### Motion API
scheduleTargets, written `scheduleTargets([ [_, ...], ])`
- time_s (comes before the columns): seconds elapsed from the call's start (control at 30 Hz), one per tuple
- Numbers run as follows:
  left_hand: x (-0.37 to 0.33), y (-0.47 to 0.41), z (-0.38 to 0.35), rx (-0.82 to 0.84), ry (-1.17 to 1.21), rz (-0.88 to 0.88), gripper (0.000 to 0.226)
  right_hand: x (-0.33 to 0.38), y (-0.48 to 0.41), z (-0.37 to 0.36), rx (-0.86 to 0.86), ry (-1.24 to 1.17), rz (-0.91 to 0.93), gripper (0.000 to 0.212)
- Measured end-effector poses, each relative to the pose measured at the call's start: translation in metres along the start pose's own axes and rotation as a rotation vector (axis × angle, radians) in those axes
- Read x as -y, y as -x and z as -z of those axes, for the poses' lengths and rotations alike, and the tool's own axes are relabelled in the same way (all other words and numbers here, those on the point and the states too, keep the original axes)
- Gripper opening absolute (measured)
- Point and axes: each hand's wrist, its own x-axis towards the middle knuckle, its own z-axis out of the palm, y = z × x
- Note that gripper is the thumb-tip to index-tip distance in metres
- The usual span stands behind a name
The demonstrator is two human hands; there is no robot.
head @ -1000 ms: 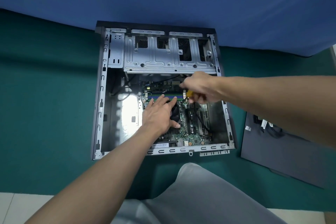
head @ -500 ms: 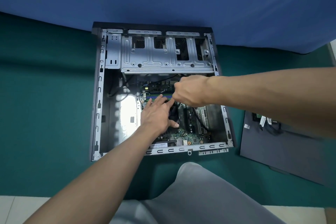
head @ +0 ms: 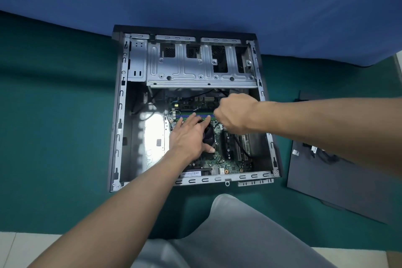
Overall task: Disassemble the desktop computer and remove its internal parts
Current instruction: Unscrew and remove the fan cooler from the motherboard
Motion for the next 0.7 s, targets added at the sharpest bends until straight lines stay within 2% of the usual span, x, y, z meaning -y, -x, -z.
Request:
scheduleTargets([
  [0.07,-0.001,0.000,0.001,-0.001,0.001,0.001,0.095,0.001,0.001,-0.006,-0.115,0.304,0.286,0.027],
  [0.1,0.000,0.000,0.002,-0.001,0.002,0.003,0.095,0.002,0.000,-0.008,-0.125,0.354,0.370,0.026],
  [0.17,0.000,0.000,0.002,0.000,0.001,0.007,0.095,-0.002,-0.002,-0.008,-0.113,0.231,0.348,0.020],
  [0.2,0.000,0.001,0.002,0.004,0.001,0.008,0.097,-0.005,-0.003,-0.007,-0.119,0.112,0.272,0.021],
  [0.27,0.000,0.001,0.002,0.013,0.001,0.010,0.100,-0.009,-0.006,-0.008,-0.115,-0.217,0.028,0.038],
  [0.3,0.000,0.001,0.002,0.016,0.002,0.010,0.101,-0.010,-0.008,-0.009,-0.092,-0.441,-0.114,0.042],
  [0.37,0.001,0.000,0.001,0.020,0.010,0.011,0.102,-0.011,-0.013,-0.010,-0.027,-0.979,-0.456,0.035],
  [0.43,0.001,0.000,0.001,0.019,0.015,0.014,0.102,-0.011,-0.015,-0.009,0.194,-1.401,-0.739,0.024],
  [0.47,0.001,0.000,0.001,0.020,0.017,0.014,0.102,-0.011,-0.014,-0.009,0.299,-1.476,-0.786,0.023],
  [0.53,0.001,-0.001,0.000,0.018,0.020,0.016,0.102,-0.010,-0.013,-0.008,0.373,-1.440,-0.721,0.025],
  [0.57,0.000,-0.001,0.000,0.016,0.020,0.017,0.102,-0.009,-0.014,-0.007,0.329,-1.358,-0.648,0.029],
  [0.63,0.000,-0.001,0.000,0.013,0.023,0.016,0.102,-0.007,-0.011,-0.004,0.173,-1.040,-0.483,0.031],
  [0.7,0.000,-0.001,0.000,0.009,0.022,0.016,0.102,-0.005,-0.008,-0.002,0.075,-0.647,-0.384,0.019],
])
